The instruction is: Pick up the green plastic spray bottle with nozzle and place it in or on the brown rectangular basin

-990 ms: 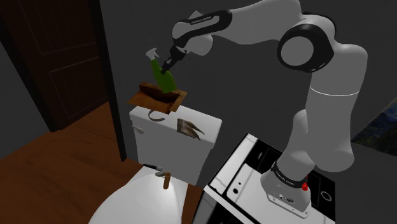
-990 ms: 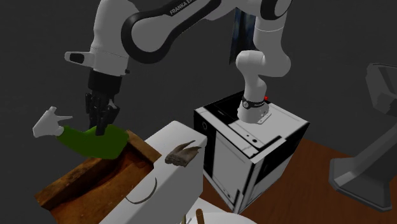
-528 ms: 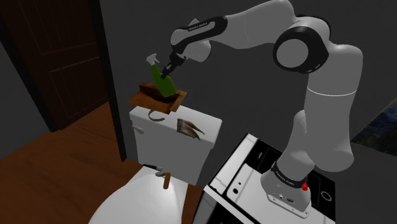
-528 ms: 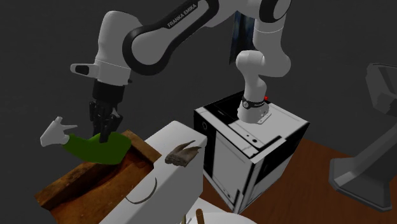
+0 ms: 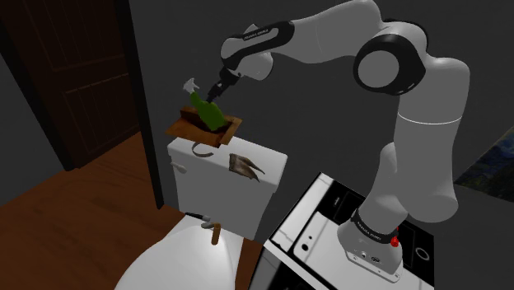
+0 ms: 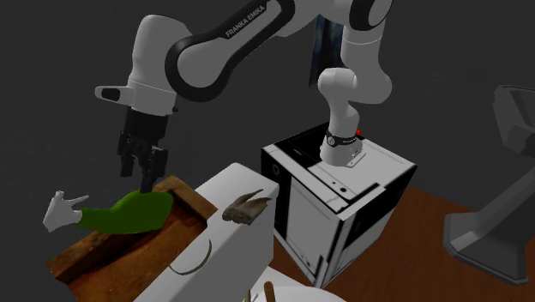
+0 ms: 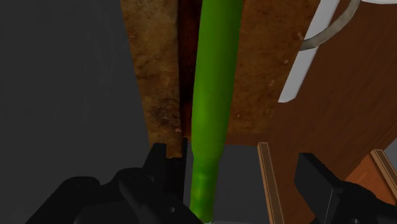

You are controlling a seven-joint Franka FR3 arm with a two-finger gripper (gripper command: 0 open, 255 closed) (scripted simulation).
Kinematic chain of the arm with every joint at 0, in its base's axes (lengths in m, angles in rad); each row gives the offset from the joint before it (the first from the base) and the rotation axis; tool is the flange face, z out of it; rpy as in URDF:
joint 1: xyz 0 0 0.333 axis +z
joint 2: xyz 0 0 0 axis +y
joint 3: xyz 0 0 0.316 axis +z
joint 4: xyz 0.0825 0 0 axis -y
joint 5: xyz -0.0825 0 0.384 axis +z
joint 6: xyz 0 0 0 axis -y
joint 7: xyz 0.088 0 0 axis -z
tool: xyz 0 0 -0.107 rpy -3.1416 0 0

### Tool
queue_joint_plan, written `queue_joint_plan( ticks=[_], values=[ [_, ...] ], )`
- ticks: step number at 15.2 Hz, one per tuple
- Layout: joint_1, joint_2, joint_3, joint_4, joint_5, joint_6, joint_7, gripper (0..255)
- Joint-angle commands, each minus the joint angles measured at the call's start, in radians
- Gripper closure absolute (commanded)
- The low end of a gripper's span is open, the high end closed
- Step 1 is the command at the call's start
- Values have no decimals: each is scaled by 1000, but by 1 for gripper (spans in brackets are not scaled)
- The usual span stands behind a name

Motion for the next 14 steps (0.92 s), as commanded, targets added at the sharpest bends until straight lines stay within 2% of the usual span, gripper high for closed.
queue_joint_plan(
  ticks=[1, 3, 7, 14],
  values=[
    [0, 0, 0, 0, 0, 0, 0, 0],
    [0, 0, 0, 0, 0, 0, 0, 0],
    [45, -121, -53, -56, -99, -43, 56, 0],
    [44, -121, -52, -56, -99, -43, 56, 0]
  ],
)
